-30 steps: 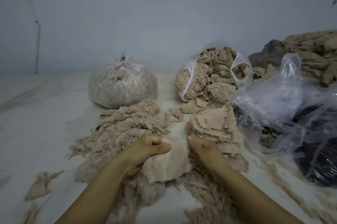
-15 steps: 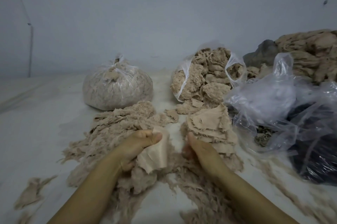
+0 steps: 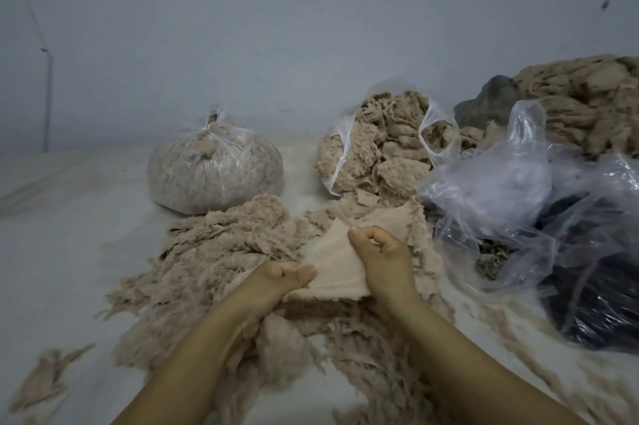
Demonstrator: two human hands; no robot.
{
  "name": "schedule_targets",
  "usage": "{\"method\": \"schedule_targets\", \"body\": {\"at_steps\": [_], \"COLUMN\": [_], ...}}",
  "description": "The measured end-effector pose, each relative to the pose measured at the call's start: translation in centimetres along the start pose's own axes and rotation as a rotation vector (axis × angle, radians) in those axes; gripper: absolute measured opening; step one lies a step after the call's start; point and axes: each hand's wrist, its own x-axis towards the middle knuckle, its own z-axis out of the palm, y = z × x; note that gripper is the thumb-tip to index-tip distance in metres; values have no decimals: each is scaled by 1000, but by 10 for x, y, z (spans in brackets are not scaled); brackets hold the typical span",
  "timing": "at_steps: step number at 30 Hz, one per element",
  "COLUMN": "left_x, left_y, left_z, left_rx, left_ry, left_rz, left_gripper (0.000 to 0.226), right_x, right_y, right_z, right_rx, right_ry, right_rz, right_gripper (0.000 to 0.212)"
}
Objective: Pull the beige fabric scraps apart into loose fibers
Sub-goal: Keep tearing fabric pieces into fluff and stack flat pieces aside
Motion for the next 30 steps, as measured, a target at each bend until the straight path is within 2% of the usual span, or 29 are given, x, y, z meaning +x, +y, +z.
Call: {"method": "schedule_targets", "body": {"at_steps": [3, 4, 7, 12, 14, 17, 22, 23, 25, 26, 27, 29, 30], "left_x": [6, 9, 20, 28, 30, 33, 28, 28, 30, 32, 32, 33, 33], "left_y": [6, 8, 16, 25, 25, 23, 18, 17, 15, 15, 16, 16, 16], "left_z": [1, 2, 7, 16, 19, 17, 12, 13, 15, 17, 19, 25, 28], "left_rx": [3, -28, -64, -183, -209, -229, -336, -343, -387, -428, -481, -591, -636], "left_ry": [56, 97, 259, 327, 364, 439, 379, 367, 344, 329, 314, 294, 302], "left_rz": [47, 75, 142, 207, 215, 188, 138, 129, 116, 108, 99, 87, 86], "left_gripper": [28, 26, 28, 29, 31, 32, 28, 27, 26, 25, 24, 25, 26], "right_x": [10, 15, 31, 46, 53, 68, 78, 74, 58, 45, 28, -10, -25], "right_y": [0, -2, -10, -15, -14, -13, -10, -10, -13, -13, -12, -3, 4], "right_z": [-4, -4, -5, -8, -10, -25, -60, -61, -53, -47, -37, -14, -5], "right_rx": [-59, -76, -133, -201, -216, -274, -815, -916, -937, -856, -737, -528, -447], "right_ry": [68, 85, 122, 167, 203, 305, 225, 240, 295, 254, 128, -238, -368], "right_rz": [-43, -53, -98, -180, -167, -97, 10, -19, -194, -281, -299, -116, -14], "right_gripper": [25, 26, 28, 22, 17, 25, 34, 41, 43, 37, 31, 33, 36]}}
